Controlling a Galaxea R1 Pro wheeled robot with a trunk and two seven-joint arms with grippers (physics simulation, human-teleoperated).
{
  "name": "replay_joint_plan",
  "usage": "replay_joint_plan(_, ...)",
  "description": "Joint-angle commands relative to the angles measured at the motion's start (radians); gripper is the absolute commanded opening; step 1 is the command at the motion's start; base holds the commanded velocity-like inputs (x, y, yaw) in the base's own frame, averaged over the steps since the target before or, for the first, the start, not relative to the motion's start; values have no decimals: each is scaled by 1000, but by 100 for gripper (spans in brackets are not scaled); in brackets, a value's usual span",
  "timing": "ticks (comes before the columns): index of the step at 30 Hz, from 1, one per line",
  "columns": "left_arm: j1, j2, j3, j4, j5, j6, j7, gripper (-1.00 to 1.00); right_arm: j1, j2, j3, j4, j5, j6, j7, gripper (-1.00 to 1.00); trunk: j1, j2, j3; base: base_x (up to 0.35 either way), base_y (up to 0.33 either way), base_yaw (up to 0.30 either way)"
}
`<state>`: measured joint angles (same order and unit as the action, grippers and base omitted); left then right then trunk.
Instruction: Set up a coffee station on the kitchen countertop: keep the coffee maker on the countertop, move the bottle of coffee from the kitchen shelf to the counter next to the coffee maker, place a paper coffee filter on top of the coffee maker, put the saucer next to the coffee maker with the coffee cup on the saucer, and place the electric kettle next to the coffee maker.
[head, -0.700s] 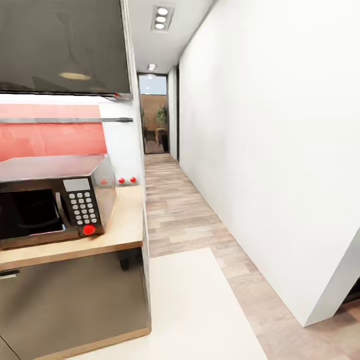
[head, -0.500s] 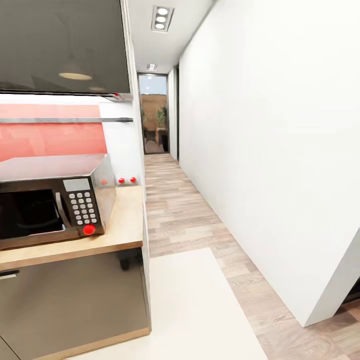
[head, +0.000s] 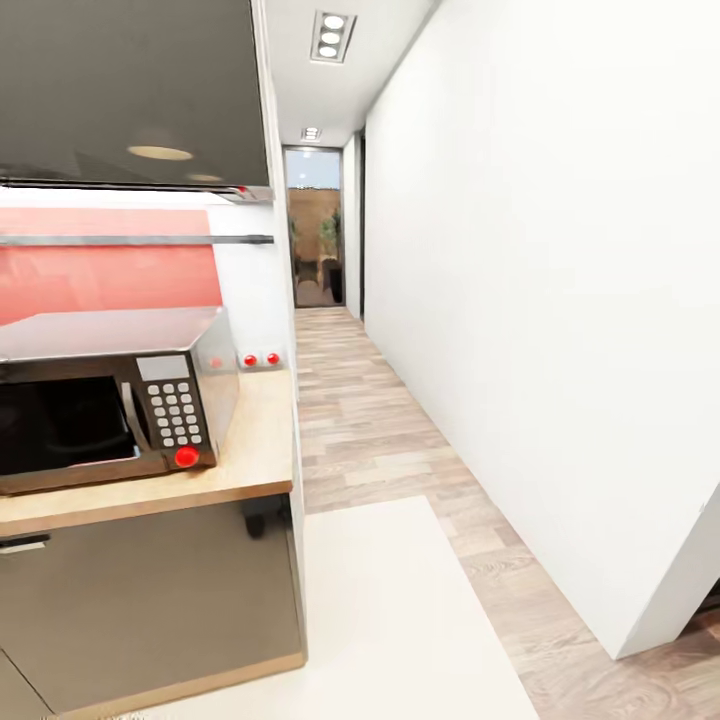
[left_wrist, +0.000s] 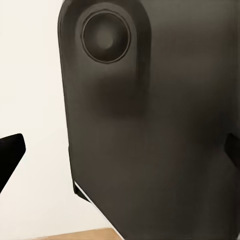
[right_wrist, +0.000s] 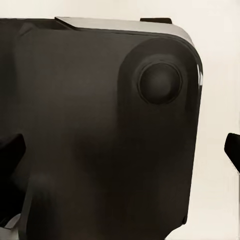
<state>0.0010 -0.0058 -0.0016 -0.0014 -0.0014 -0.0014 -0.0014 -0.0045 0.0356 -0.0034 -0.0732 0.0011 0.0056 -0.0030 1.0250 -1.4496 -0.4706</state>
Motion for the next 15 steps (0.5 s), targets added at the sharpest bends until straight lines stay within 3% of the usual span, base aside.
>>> replay_joint_plan(1, 0, 0, -1, 0, 0, 0, 0, 100, 0, 0, 0, -1, 0, 1, -1, 100, 0, 0, -1, 0, 0, 224)
replay_joint_plan(9, -1, -2, -2, -2, 2, 0, 0, 100, 0, -3, 1, -2, 2, 1, -2, 100, 0, 0, -6, 0, 0, 244)
replay_joint_plan(15, -1, -3, 0, -2, 4, 1, 3, 100, 0, -3, 3, -2, 3, -2, -2, 100, -23, 42, 7, 0, 0, 249)
